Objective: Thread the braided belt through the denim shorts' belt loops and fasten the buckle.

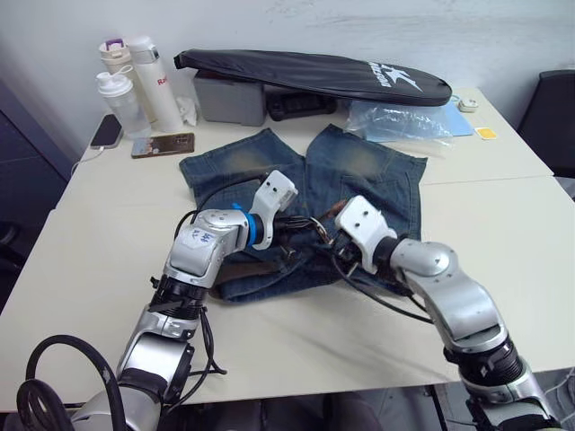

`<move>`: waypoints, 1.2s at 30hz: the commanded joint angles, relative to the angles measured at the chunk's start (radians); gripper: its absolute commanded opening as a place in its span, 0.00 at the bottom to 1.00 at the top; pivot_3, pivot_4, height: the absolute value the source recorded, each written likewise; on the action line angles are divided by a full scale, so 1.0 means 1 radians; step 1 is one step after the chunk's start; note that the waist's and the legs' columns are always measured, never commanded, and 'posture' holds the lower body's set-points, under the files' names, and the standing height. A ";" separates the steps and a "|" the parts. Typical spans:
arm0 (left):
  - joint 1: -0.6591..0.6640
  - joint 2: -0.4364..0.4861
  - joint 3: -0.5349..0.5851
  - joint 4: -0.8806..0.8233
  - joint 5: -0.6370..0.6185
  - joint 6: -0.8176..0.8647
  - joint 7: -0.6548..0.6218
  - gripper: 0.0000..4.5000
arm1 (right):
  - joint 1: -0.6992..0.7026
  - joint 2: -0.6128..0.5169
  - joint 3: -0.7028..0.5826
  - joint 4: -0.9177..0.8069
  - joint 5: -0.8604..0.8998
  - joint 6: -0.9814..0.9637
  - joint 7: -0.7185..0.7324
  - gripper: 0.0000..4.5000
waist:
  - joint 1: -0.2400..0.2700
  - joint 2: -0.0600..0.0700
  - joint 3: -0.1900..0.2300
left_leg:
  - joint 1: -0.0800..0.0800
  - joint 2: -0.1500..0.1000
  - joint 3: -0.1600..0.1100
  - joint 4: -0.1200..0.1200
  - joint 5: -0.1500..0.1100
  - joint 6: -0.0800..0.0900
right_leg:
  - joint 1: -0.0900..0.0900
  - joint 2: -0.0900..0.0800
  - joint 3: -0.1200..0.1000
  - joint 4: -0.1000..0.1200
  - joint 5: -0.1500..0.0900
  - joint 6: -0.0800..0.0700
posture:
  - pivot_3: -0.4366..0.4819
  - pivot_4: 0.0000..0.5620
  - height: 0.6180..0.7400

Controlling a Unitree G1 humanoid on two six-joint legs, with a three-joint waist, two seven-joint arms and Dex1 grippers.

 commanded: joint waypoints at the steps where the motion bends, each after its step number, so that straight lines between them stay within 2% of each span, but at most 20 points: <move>1: -0.021 0.002 -0.004 -0.020 -0.014 -0.024 -0.015 0.00 | -0.016 -0.085 -0.046 -0.096 0.022 -0.038 0.060 0.99 | 0.000 0.000 0.000 | 0.000 0.000 0.000 0.000 0.000 0.000 | 0.000 0.000 0.000 0.000 0.000 0.000 | 0.48 0.27 1.00; 6: -0.018 0.016 -0.023 -0.025 -0.007 -0.036 -0.026 0.00 | -0.026 -0.177 -0.084 -0.058 -0.007 -0.133 0.063 0.99 | 0.000 -0.001 0.001 | 0.000 -0.001 0.000 0.000 0.000 0.000 | 0.001 0.000 0.000 -0.001 0.000 0.000 | 0.48 0.27 1.00; 12: -0.019 0.083 -0.141 -0.034 0.082 -0.163 -0.069 0.00 | -0.060 -0.304 0.037 0.124 -0.188 -0.434 0.092 0.99 | -0.001 -0.001 0.001 | 0.001 -0.001 0.001 -0.001 0.000 0.000 | 0.001 0.000 0.000 -0.003 0.000 0.000 | 0.48 0.27 1.00; 17: -0.028 0.098 -0.163 -0.025 0.118 -0.249 -0.086 0.00 | -0.087 -0.319 0.094 0.219 -0.253 -0.584 0.150 0.99 | -0.001 -0.001 0.001 | 0.000 -0.001 0.002 0.000 0.000 0.000 | 0.001 0.000 0.001 -0.007 0.000 0.000 | 0.48 0.27 1.00; 25: -0.026 0.087 -0.149 -0.037 0.118 -0.283 -0.102 0.00 | -0.124 -0.276 0.110 0.335 -0.305 -0.697 0.189 0.99 | 0.001 -0.001 0.001 | 0.000 0.000 0.002 0.002 0.000 0.000 | 0.001 0.000 0.001 -0.004 0.001 0.002 | 0.48 0.27 1.00; 29: -0.029 0.081 -0.142 -0.040 0.113 -0.284 -0.101 0.00 | -0.128 -0.251 0.115 0.367 -0.318 -0.721 0.202 0.74 | 0.001 -0.001 0.001 | 0.000 0.000 0.001 0.002 0.000 0.000 | 0.001 0.000 0.001 -0.003 0.001 0.002 | 0.48 0.27 1.00; 34: -0.031 0.077 -0.128 -0.046 0.096 -0.269 -0.106 0.00 | -0.113 -0.240 0.096 0.360 -0.323 -0.727 0.210 0.23 | 0.001 -0.001 0.001 | 0.000 0.000 0.001 0.003 0.000 0.000 | 0.001 0.000 0.001 -0.003 0.001 0.002 | 0.48 0.27 1.00; 35: -0.031 0.077 -0.125 -0.045 0.094 -0.268 -0.108 0.00 | -0.109 -0.239 0.090 0.354 -0.322 -0.723 0.210 0.09 | 0.001 -0.001 0.001 | 0.000 0.000 0.001 0.003 0.000 0.000 | 0.001 0.000 0.001 -0.003 0.001 0.002 | 0.48 0.27 1.00; 36: -0.032 0.076 -0.119 -0.044 0.087 -0.262 -0.111 0.00 | -0.106 -0.240 0.086 0.348 -0.323 -0.721 0.211 0.06 | 0.000 -0.001 0.001 | 0.000 0.000 0.001 0.003 0.000 0.000 | 0.001 0.000 0.001 -0.003 0.001 0.002 | 0.48 0.27 1.00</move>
